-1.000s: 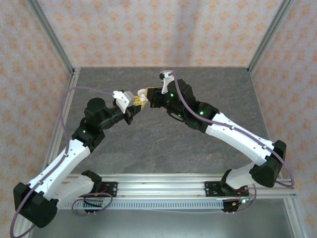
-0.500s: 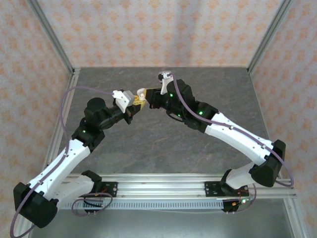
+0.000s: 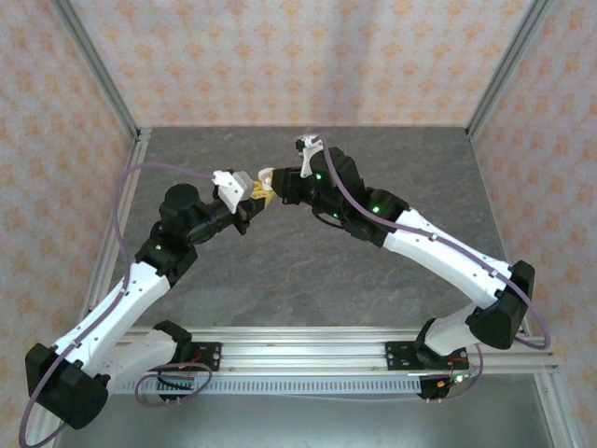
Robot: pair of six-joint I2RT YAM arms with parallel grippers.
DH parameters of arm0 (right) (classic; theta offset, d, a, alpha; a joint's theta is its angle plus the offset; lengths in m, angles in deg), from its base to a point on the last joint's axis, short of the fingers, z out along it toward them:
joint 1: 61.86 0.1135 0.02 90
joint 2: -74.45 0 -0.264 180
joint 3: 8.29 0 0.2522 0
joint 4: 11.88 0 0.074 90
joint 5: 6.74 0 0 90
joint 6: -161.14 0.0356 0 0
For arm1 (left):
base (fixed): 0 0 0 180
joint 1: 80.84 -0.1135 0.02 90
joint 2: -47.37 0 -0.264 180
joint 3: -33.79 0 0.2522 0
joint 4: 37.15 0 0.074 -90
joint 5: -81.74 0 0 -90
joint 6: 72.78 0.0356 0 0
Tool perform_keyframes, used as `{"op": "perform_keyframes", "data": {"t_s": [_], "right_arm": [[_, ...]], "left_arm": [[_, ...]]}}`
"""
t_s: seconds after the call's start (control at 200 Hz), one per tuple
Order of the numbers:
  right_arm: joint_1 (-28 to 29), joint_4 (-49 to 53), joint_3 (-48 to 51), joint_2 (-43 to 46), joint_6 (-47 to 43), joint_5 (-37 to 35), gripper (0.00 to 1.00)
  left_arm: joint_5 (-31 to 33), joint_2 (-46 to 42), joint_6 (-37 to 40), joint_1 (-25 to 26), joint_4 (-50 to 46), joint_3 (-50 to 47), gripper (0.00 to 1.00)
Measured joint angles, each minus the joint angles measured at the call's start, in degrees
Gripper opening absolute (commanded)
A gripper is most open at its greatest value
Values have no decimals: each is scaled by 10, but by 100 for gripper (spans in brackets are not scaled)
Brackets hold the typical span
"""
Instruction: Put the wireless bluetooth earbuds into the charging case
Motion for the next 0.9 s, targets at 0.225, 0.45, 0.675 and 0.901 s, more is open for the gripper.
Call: {"op": "perform_keyframes", "data": {"t_s": [0.225,0.45,0.675,0.901], "right_arm": [[0,28,-19,-7,10,0,29],[0,52,-37,-10,21,0,35],[0,82,-68,-10,23,-11,38],[-39,141,-149,-12,20,25,40]], "left_arm": [[0,0,-3,0,0,0,0],[0,0,-4,0,0,0,0],[0,0,-4,0,0,0,0],[-14,-2,-4,0,-4,2,0]]}}
